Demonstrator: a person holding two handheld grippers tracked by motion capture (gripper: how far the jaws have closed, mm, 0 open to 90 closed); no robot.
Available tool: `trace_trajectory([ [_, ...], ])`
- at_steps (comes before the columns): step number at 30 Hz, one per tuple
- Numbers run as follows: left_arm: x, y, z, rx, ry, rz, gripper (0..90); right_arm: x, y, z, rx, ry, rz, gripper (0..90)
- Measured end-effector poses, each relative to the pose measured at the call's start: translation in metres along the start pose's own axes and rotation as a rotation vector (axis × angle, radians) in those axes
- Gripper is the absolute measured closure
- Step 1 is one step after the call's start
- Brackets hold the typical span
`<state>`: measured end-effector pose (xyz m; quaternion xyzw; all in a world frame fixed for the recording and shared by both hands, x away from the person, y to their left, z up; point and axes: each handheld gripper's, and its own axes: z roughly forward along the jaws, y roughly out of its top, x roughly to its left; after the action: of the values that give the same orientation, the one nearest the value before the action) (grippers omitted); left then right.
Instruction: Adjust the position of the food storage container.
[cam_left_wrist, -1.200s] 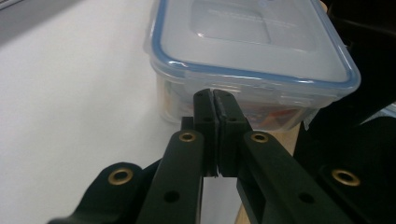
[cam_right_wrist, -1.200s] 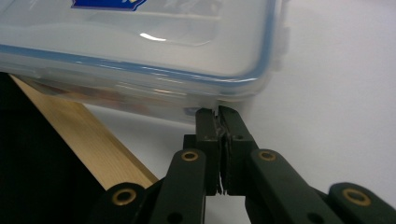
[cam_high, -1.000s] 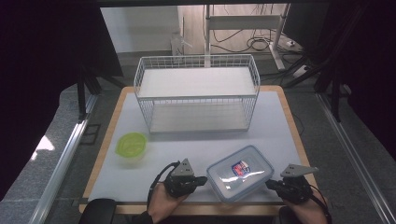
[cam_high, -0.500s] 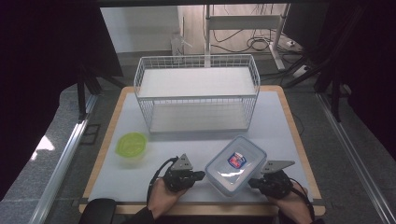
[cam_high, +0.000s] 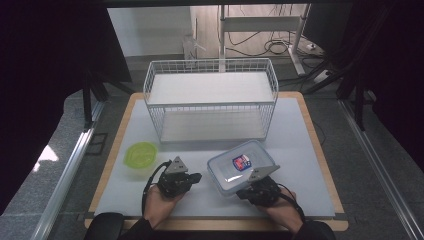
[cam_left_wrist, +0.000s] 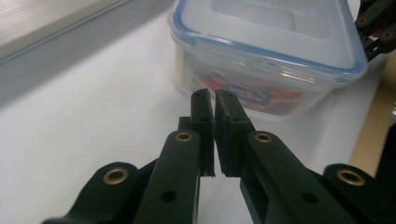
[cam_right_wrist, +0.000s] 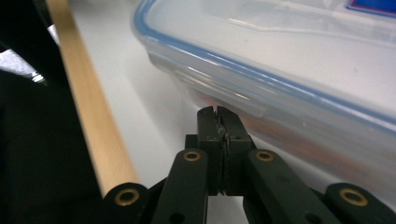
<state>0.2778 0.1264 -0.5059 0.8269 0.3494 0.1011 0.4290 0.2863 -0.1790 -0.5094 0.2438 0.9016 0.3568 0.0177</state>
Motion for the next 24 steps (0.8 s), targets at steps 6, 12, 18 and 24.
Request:
trace_trajectory([
  [6,0.008,-0.003,-0.004,0.007,0.025,0.005,87.4,-0.004,0.006,0.0,0.018,-0.074,0.001,89.3],
  [12,0.012,-0.002,0.0,0.004,-0.007,-0.027,88.3,-0.02,-0.017,-0.034,-0.023,-0.169,0.093,89.1],
  [18,0.011,0.0,0.011,0.024,-0.035,-0.031,88.3,-0.07,-0.036,-0.072,-0.07,-0.342,0.227,88.2],
  [24,-0.003,-0.002,0.026,0.072,-0.063,0.005,88.3,-0.088,-0.015,-0.062,-0.06,-0.345,0.211,88.3],
])
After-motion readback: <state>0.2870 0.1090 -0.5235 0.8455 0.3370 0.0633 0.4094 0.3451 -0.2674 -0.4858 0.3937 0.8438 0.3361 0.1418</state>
